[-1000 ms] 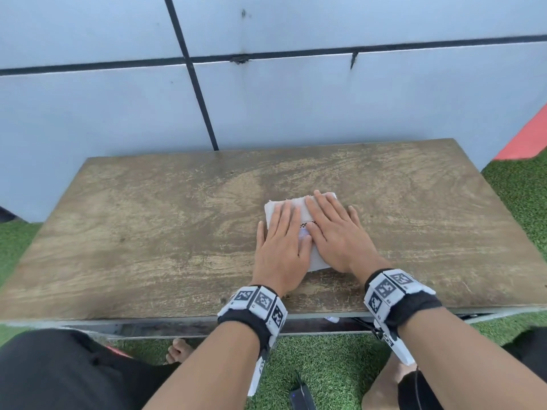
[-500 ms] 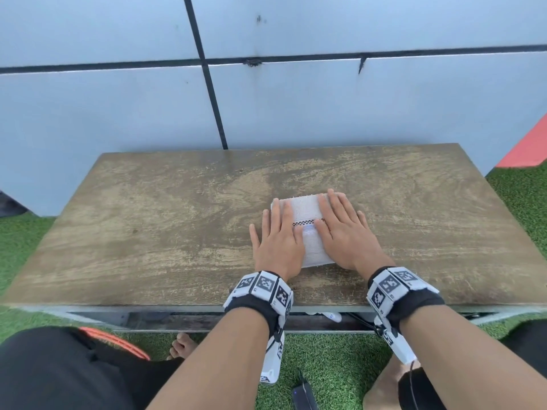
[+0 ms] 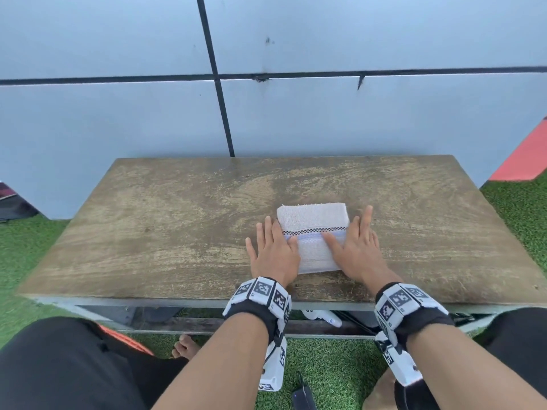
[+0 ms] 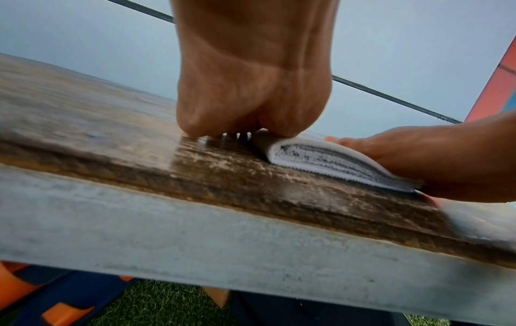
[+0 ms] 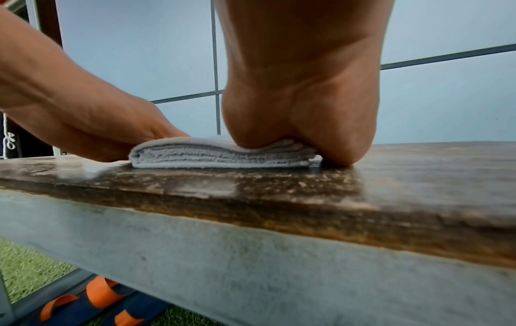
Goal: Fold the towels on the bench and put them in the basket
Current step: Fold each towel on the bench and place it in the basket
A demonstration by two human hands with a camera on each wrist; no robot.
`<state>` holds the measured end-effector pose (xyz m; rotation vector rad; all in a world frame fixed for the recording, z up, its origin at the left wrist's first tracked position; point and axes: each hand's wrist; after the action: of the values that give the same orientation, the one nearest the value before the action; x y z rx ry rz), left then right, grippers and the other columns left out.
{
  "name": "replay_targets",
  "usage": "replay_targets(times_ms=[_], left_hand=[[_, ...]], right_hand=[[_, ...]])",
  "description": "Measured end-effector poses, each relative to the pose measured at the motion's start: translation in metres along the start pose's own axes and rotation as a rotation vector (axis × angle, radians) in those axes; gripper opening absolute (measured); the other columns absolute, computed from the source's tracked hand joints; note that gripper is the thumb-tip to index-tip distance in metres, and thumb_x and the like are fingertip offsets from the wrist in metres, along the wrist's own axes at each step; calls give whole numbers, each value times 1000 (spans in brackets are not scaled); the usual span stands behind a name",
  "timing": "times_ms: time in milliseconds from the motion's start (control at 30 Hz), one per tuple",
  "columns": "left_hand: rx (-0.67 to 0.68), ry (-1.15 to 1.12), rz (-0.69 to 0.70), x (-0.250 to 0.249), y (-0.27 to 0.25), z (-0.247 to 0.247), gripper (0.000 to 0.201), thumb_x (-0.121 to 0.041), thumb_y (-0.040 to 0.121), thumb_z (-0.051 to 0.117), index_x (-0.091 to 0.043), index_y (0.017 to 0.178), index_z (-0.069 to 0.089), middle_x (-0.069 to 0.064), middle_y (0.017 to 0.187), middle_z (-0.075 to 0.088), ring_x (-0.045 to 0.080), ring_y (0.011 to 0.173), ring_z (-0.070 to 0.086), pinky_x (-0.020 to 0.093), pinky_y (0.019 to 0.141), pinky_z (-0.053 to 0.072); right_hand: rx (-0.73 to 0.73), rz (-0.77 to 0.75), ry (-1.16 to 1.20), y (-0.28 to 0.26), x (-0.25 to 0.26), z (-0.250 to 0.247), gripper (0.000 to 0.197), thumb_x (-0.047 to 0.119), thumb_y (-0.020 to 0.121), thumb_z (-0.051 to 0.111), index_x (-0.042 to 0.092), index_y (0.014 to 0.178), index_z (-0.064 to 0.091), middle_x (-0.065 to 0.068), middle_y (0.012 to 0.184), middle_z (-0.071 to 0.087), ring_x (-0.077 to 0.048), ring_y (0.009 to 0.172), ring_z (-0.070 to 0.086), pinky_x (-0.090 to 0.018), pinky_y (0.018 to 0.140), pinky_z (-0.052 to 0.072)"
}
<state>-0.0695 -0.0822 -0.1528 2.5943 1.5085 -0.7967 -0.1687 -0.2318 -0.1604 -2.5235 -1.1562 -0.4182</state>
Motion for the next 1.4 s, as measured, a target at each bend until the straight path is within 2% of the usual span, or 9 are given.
replay_targets(times_ms=[267, 367, 433, 533, 700, 833, 1033, 1133, 1400], left_hand=[[17, -44, -34, -3, -11, -29, 29, -26, 93, 57, -6, 114, 57, 11, 142, 37, 31, 137, 34, 54, 115, 30], [47, -218, -8, 3, -19, -43, 16, -24, 83, 62, -12, 78, 52, 9, 97, 54, 28, 98, 56, 42, 81, 51], [41, -444, 9, 3, -30, -54, 13, -22, 85, 62, -11, 83, 55, 3, 80, 55, 17, 69, 54, 30, 59, 43], [-13, -632, 35, 3, -52, -85, 20, -19, 90, 62, -14, 109, 60, 1, 93, 67, 12, 71, 60, 23, 57, 46], [-122, -674, 88, 31, -92, -167, 25, -16, 87, 66, -13, 111, 60, 4, 100, 70, 17, 82, 66, 33, 72, 53], [-258, -724, 42, 82, -141, -238, 35, -20, 74, 69, -14, 108, 62, 8, 93, 69, 18, 77, 65, 37, 70, 54], [-517, -778, -94, 188, -212, -308, 29, -12, 82, 74, -8, 106, 58, 8, 88, 70, 24, 78, 66, 38, 71, 49], [-623, -820, -151, 242, -238, -314, 26, -14, 82, 76, -18, 102, 59, 9, 90, 70, 23, 79, 65, 36, 70, 47], [-784, -948, -400, 381, -256, -242, 23, -10, 87, 76, -17, 104, 62, 1, 88, 69, 18, 78, 66, 34, 66, 53]], right_hand=[[-17, -41, 134, -28, 2, -6, 47, 45, 97, 54, 7, 123, 45, -13, 159, 19, -33, 148, 18, -49, 122, 15], [67, -27, 193, -31, 11, -13, 40, 38, 91, 62, 9, 115, 50, -8, 141, 35, -30, 134, 34, -48, 114, 31], [112, -60, 277, -31, 21, -19, 35, 33, 85, 64, 14, 113, 54, -6, 123, 51, -29, 119, 51, -47, 99, 47], [203, -144, 597, -35, 44, -29, 40, 15, 89, 64, 25, 127, 54, 3, 115, 66, -18, 106, 65, -35, 82, 58], [267, -190, 875, -53, 109, -55, 65, 13, 84, 68, 21, 139, 33, 7, 127, 53, -15, 116, 58, -48, 97, 53], [366, -428, 837, -77, 201, -71, 41, 2, 83, 60, 24, 118, 66, 6, 117, 72, -16, 110, 67, -47, 102, 50], [455, -693, 766, -117, 335, -54, 37, 5, 88, 65, 31, 114, 58, 21, 106, 69, 8, 92, 66, -17, 83, 54], [467, -759, 688, -131, 389, -24, 39, 15, 87, 71, 26, 121, 55, 9, 112, 69, -10, 103, 66, -35, 91, 54], [595, -913, 390, -132, 461, 100, 36, 17, 89, 73, 25, 120, 57, 15, 106, 67, -2, 94, 64, -21, 75, 49]])
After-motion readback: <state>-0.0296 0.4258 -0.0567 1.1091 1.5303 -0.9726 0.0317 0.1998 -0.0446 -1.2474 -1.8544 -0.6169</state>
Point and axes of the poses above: each hand's wrist, its own y-axis towards the middle knuckle, its own z-axis out of the palm, x = y × z
